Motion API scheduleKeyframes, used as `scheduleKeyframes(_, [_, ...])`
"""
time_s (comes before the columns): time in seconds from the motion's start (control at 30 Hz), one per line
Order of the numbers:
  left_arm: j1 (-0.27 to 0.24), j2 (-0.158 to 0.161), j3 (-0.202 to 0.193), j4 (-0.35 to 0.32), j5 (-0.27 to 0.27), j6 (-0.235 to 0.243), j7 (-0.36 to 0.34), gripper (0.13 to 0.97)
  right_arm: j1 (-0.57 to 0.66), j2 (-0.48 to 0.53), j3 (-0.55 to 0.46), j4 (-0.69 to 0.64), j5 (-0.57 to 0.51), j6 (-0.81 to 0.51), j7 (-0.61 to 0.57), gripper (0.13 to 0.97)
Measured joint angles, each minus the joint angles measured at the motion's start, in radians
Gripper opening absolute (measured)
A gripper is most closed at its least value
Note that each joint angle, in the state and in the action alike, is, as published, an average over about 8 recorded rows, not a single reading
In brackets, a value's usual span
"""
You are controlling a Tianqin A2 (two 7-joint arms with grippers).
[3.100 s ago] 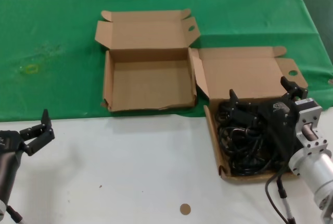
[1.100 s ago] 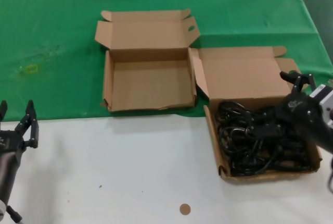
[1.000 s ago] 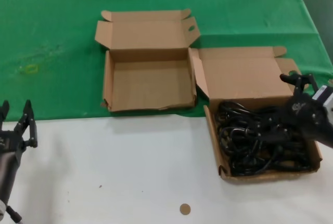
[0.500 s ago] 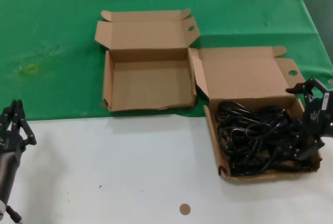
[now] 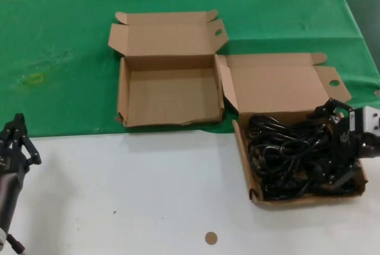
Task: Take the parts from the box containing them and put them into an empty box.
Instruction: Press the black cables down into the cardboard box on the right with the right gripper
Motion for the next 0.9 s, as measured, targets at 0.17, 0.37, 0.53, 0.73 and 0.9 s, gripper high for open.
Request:
scheduleKeyframes(0.17, [0.0, 0.0, 0.0, 0.0, 0.0, 0.0, 0.0, 0.144, 0.025, -0.041, 0.012, -0.04, -0.035, -0.039, -0.017, 0.896])
scheduleKeyframes(0.37, [0.0, 0.0, 0.0, 0.0, 0.0, 0.0, -0.001, 0.144, 0.055, -0.083, 0.029, -0.093, -0.063, -0.074, -0.034, 0.832])
scheduleKeyframes(0.53, [0.0, 0.0, 0.0, 0.0, 0.0, 0.0, -0.001, 0.144, 0.071, -0.105, 0.041, -0.126, -0.076, -0.105, -0.05, 0.723])
scheduleKeyframes(0.73, [0.0, 0.0, 0.0, 0.0, 0.0, 0.0, -0.001, 0.144, 0.073, -0.113, 0.05, -0.144, -0.082, -0.147, -0.066, 0.602])
scheduleKeyframes(0.9, [0.0, 0.0, 0.0, 0.0, 0.0, 0.0, 0.0, 0.144, 0.074, -0.116, 0.056, -0.148, -0.086, -0.178, -0.073, 0.462])
